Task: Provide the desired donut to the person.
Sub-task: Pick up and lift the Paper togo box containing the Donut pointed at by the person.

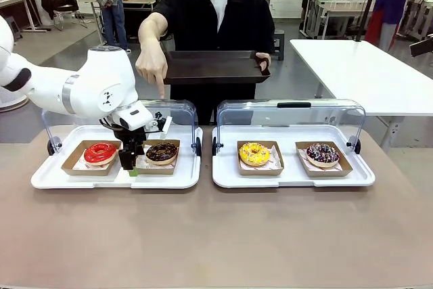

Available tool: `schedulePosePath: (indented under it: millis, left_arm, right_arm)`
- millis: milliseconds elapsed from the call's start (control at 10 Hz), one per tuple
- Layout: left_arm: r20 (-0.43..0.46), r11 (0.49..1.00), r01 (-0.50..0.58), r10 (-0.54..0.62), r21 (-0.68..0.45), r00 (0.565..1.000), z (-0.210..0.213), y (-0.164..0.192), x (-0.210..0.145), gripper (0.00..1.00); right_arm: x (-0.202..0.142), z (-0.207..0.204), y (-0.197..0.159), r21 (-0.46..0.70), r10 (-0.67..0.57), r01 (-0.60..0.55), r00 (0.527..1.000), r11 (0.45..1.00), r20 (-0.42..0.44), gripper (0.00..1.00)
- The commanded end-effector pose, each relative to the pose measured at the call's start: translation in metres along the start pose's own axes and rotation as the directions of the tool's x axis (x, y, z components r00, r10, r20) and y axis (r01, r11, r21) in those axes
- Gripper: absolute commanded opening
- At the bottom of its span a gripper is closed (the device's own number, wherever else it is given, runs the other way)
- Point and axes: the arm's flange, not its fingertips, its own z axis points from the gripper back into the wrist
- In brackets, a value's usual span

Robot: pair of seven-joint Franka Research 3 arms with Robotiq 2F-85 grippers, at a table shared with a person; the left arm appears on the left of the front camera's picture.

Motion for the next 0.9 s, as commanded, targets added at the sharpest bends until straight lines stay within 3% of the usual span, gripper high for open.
schedulePosePath:
  millis: [0,400,500,600,700,800]
  left_arm:
    - [-0.022,1.000,-0.005,0.005,0.018,1.000,-0.0027,0.0063,0.0074,1.00]
    - [-0.019,1.000,-0.004,0.004,0.009,1.000,-0.0076,0.0081,0.0089,1.00]
    - [-0.017,1.000,0.000,0.000,0.010,1.000,-0.0078,0.0078,0.0098,0.48]
    - [-0.020,1.000,0.001,-0.001,0.007,1.000,-0.0081,0.0075,0.0098,0.47]
    - [-0.020,1.000,0.002,-0.002,0.005,1.000,-0.0084,0.0072,0.0095,0.00]
    - [-0.022,1.000,0.000,0.000,0.003,1.000,-0.0086,0.0069,0.0090,0.42]
  right_arm:
    - [0.0003,0.0004,0.0011,0.007,0.004,-0.004,1.000,1.000,0.004,1.00]
    - [0.0003,0.0004,0.0011,0.007,0.004,-0.004,1.000,1.000,0.004,1.00]
    - [0.0003,0.0004,0.0011,0.007,0.004,-0.004,1.000,1.000,0.004,1.00]
    - [0.0003,0.0004,0.0011,0.007,0.004,-0.004,1.000,1.000,0.004,1.00]
    - [0.0003,0.0004,0.0011,0.007,0.004,-0.004,1.000,1.000,0.004,1.00]
    - [0.0003,0.0004,0.0011,0.007,0.004,-0.004,1.000,1.000,0.004,1.00]
